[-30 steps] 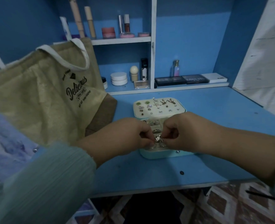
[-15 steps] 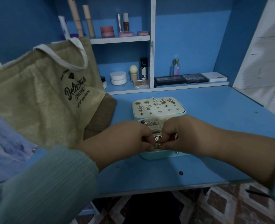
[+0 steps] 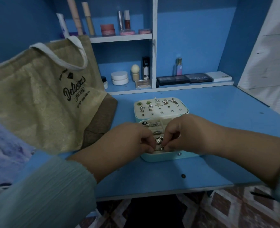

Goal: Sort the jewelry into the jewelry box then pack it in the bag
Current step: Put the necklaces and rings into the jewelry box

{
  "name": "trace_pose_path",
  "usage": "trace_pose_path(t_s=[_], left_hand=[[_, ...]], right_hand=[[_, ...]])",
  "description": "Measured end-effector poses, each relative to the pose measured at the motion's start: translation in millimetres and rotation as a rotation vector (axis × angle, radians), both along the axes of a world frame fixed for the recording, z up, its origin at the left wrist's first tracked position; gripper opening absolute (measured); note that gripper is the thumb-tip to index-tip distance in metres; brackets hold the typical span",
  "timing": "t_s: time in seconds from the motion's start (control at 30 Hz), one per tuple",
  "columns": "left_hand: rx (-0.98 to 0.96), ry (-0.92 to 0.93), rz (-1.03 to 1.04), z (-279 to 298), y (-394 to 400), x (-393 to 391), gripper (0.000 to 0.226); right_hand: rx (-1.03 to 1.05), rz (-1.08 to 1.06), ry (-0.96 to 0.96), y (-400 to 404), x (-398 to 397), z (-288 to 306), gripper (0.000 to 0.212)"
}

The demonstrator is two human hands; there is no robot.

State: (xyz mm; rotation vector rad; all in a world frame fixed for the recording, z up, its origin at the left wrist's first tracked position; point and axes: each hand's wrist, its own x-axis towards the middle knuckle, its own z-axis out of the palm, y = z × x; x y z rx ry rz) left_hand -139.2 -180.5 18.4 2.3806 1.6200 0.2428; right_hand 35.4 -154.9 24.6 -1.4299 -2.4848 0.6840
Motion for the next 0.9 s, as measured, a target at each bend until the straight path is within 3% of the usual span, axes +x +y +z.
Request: trace_pose_path(t_s=[0.33, 0.53, 0.9], left_hand=[[-0.086, 0.045, 0.059, 2.2, 6.3, 3.9, 0.010], [-0.115, -0.026, 0.081, 2.2, 5.9, 1.4, 0.012], [-0.104, 0.016, 0.075, 3.6, 4.2, 0.9, 0.020]], right_hand=[[0.087, 0.071, -0.146, 1.5, -4.6, -4.1, 0.009], [0.117, 0.101, -0.153, -0.2, -3.4, -2.5, 0.012], [0.217, 0.118, -0.184, -6.7, -7.1, -7.2, 0.019]])
